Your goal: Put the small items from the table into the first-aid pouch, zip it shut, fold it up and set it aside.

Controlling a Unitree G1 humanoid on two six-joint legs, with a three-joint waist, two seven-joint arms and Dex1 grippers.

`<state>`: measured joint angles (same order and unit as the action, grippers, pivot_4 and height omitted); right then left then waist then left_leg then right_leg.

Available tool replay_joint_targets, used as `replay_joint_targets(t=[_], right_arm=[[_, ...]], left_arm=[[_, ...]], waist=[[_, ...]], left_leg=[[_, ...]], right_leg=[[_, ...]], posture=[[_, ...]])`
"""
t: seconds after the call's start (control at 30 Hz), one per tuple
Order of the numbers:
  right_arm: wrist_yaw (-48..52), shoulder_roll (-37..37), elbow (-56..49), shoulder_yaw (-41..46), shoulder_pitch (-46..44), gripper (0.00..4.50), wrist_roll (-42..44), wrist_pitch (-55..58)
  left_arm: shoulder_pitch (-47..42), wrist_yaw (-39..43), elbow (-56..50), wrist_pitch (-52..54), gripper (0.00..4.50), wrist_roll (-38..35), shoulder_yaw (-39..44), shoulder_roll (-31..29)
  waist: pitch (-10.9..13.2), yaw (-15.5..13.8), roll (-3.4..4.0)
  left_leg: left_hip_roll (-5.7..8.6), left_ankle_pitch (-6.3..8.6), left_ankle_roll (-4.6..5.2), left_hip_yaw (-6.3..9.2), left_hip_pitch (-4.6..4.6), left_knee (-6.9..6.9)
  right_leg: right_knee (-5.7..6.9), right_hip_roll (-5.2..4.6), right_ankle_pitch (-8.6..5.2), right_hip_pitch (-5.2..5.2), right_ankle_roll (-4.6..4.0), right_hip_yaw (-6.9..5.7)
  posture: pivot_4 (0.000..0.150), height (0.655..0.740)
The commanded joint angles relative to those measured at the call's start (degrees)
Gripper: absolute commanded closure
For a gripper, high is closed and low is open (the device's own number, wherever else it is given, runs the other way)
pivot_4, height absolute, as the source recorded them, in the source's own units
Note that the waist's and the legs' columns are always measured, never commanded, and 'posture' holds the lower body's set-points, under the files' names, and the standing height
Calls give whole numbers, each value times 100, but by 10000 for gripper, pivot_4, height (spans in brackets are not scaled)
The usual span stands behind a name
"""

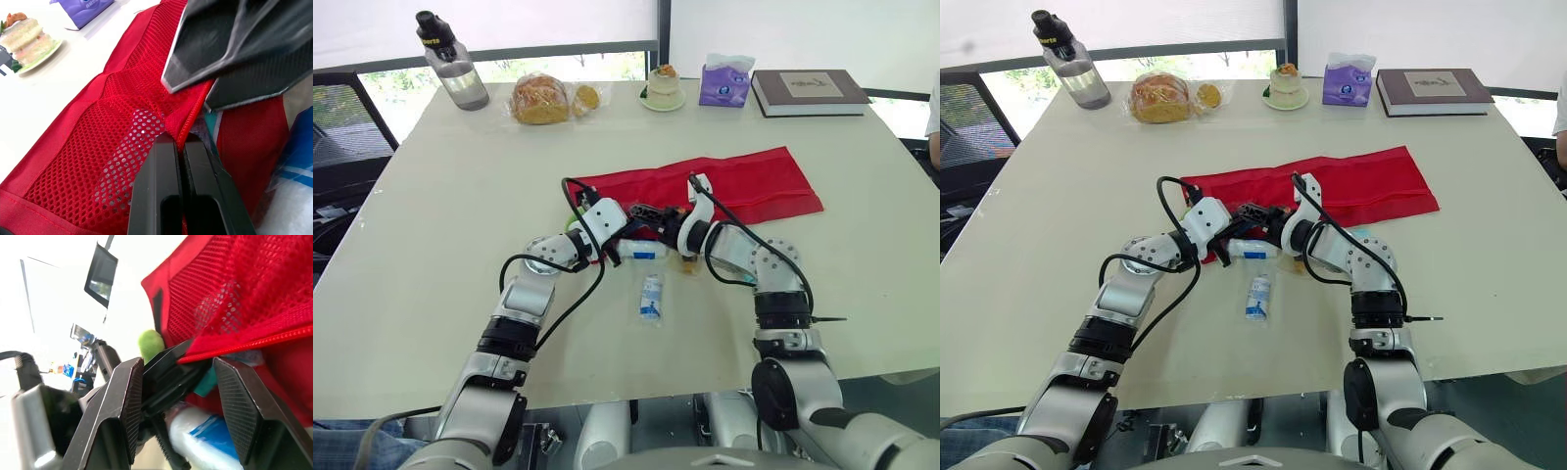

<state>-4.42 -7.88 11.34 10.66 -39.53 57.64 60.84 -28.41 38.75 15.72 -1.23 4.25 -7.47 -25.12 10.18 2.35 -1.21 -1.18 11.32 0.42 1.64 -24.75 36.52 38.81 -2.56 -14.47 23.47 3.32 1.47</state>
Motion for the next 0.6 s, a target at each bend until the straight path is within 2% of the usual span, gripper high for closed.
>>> replay_joint_targets(t=[0.03,0.27,0.53,0.57,0.6], right_arm=[[103,-99,-582,-207,148,20948,-1,149],[493,550,-1331,-522,318,20948,-330,274],[1661,1514,-1762,-1647,113,20948,-1681,-694],[1739,1559,-1775,-1761,88,26109,-1846,-805],[1825,1603,-1786,-1866,67,28776,-1982,-891]], left_arm=[[-83,108,67,11,45000,-129,8,21],[-213,265,138,185,45000,-402,162,-14],[-560,730,319,632,45000,-863,335,-135],[-605,774,351,689,45000,-903,358,-139],[-652,826,377,760,45000,-952,383,-136]], waist=[[0,0,0],[0,-4,0],[1,12,0],[1,12,0],[1,11,0]], left_leg=[[0,0,0,-1,0,0],[0,0,0,-1,-2,0],[0,0,0,-1,-3,-1],[0,0,0,0,-2,-1],[-1,0,0,0,-3,-1]], right_leg=[[0,0,0,0,0,0],[-1,-1,0,0,0,0],[-2,3,-1,6,0,1],[-2,4,-1,6,0,1],[-2,6,-1,8,0,1]], posture=[[1500,7332],[1500,7332],[1500,7332],[1500,7332],[1500,7332]])
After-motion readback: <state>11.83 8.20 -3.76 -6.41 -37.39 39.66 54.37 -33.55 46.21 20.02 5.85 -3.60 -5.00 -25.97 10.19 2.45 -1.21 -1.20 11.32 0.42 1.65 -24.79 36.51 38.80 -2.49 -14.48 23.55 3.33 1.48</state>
